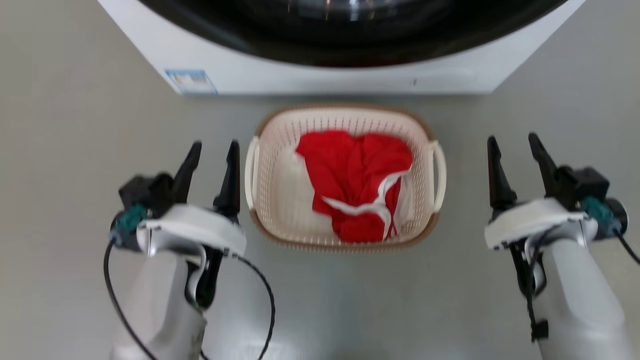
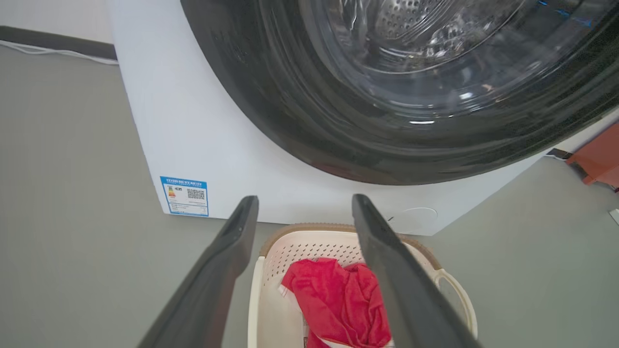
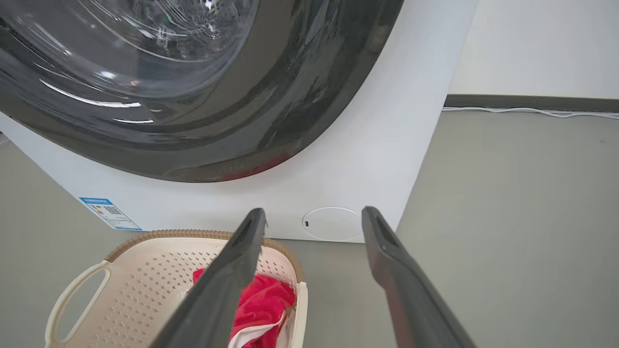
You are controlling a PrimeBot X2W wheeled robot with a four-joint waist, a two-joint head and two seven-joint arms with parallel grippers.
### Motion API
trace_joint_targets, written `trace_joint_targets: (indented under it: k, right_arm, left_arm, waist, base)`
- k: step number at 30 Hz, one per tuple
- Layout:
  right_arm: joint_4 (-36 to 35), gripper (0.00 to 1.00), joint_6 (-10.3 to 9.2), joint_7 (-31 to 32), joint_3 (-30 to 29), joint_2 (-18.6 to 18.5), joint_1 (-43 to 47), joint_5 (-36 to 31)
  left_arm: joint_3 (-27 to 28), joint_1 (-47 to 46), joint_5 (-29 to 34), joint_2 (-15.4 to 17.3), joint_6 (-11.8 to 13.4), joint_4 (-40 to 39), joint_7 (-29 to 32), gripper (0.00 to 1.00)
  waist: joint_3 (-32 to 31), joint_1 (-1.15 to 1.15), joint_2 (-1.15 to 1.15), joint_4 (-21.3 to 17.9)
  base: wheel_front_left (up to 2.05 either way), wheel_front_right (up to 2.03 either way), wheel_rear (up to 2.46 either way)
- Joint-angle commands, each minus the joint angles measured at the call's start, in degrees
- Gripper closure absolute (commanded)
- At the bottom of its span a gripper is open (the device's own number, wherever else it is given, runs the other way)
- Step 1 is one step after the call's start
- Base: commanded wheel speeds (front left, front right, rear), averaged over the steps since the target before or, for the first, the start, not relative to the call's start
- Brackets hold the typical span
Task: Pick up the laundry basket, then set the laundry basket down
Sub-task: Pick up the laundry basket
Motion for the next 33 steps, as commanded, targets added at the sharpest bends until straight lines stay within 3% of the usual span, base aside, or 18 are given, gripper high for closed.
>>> trace_joint_targets:
  k: [1,13,33]
  right_arm:
    - [1.1,0.0,0.36,-0.8,1.0,0.2,-2.4,-1.1]
    - [13.6,0.0,0.36,-0.8,0.7,0.2,-13.2,-3.8]
    - [18.5,0.0,0.36,-0.8,2.6,0.2,-18.8,-3.9]
  left_arm:
    - [1.2,-2.8,0.2,0.9,-0.3,0.7,-0.4,0.0]
    - [0.1,-13.9,1.3,0.9,-0.7,15.2,-0.4,0.0]
    - [-0.8,-25.0,1.4,0.9,0.2,26.6,-0.4,0.0]
  waist:
    - [5.7,0.0,0.0,0.4]
    - [14.1,0.0,0.0,-0.1]
    - [24.7,0.0,0.0,0.6]
  base:
    - [0.0,0.0,0.0]
    - [0.0,0.0,0.0]
    - [0.0,0.0,0.0]
